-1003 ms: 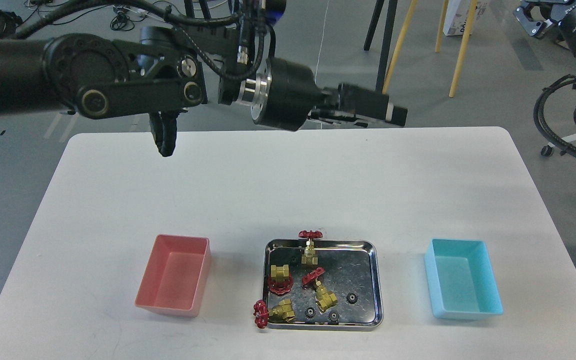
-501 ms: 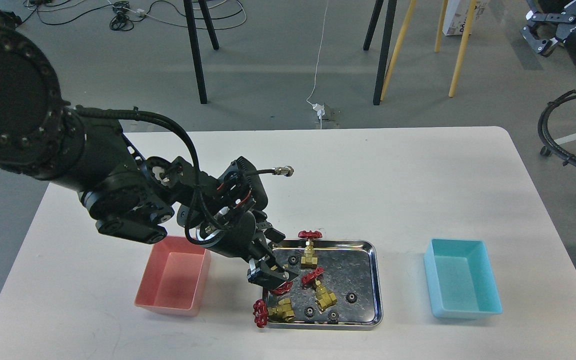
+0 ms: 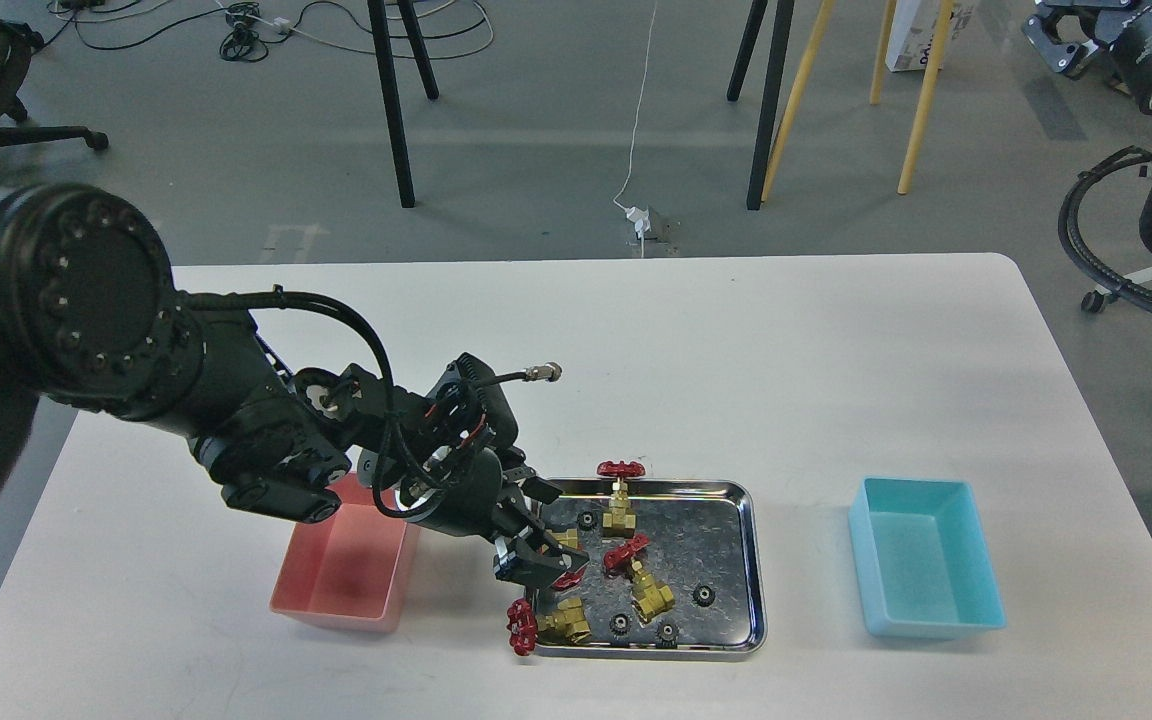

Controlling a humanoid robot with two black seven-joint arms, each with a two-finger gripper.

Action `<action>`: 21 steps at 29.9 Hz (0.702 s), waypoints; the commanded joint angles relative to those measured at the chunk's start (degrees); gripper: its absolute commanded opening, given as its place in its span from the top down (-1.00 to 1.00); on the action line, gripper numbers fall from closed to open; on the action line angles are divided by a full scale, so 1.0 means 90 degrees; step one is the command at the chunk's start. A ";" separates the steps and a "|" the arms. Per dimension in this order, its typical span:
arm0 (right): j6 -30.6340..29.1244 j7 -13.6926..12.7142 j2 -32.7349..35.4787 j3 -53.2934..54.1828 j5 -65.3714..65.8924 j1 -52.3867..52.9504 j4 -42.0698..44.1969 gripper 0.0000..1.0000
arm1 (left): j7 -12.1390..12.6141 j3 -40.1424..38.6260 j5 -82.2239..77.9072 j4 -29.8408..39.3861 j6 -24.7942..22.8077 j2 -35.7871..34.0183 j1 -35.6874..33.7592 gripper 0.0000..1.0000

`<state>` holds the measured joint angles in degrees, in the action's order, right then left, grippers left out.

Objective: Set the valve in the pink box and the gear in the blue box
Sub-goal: 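Lower the left gripper onto a red-handled brass valve and grasp it, then lift the valve and carry it with the left gripper to the pink box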

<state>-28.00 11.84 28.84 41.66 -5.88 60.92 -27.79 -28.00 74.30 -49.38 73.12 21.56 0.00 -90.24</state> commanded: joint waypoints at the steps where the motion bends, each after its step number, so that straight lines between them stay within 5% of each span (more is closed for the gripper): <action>1: 0.0000 0.0003 0.0009 0.0000 -0.0001 -0.0050 0.0002 -0.99 | 0.0000 -0.0014 -0.0002 -0.0291 0.0007 0.0000 0.0289 -0.56; 21: 0.0000 0.0003 -0.0001 0.0000 -0.0001 -0.0265 -0.0056 -0.99 | 0.0000 -0.0023 -0.0041 -0.0576 0.0280 0.0000 0.0749 -0.11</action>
<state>-28.00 11.86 28.84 41.68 -5.93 58.58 -28.26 -28.00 74.18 -49.88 68.11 23.98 0.00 -84.15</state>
